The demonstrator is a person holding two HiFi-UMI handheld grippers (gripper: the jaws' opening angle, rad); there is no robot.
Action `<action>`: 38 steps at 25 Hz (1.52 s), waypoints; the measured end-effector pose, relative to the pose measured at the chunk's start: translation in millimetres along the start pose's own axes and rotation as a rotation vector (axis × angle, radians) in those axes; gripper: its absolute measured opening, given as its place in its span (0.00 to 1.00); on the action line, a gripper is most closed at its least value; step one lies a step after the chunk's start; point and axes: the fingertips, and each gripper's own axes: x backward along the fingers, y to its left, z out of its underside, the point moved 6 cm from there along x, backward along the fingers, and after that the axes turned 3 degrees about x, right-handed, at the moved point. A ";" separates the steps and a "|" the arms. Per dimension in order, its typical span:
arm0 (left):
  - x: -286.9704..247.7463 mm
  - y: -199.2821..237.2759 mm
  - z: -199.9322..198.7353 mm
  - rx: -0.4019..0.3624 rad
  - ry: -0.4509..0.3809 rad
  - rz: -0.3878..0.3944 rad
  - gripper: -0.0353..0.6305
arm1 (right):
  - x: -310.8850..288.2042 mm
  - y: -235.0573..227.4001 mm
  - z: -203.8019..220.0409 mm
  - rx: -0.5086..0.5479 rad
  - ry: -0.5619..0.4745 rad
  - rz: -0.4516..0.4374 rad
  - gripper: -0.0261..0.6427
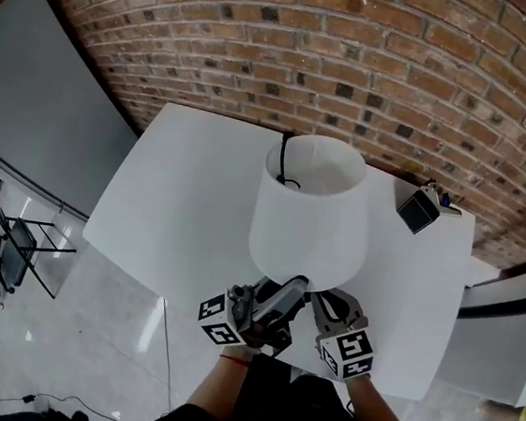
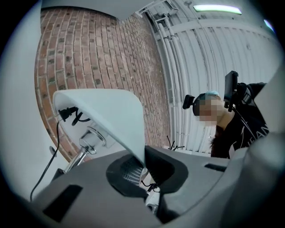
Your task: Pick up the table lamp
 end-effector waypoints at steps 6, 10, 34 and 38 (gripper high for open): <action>-11.9 13.3 -15.3 0.013 0.036 -0.005 0.07 | -17.9 -12.9 -8.8 -0.037 0.026 0.046 0.16; -15.7 21.4 -22.2 0.037 0.039 -0.009 0.07 | -33.1 -15.5 -10.2 -0.078 0.051 0.062 0.23; -22.0 28.7 -29.5 0.066 0.117 -0.014 0.07 | -79.8 -20.1 -12.6 -0.127 0.117 0.123 0.27; -26.3 18.8 -24.1 0.049 0.139 -0.031 0.07 | -71.5 -19.4 -11.6 -0.128 0.097 0.130 0.26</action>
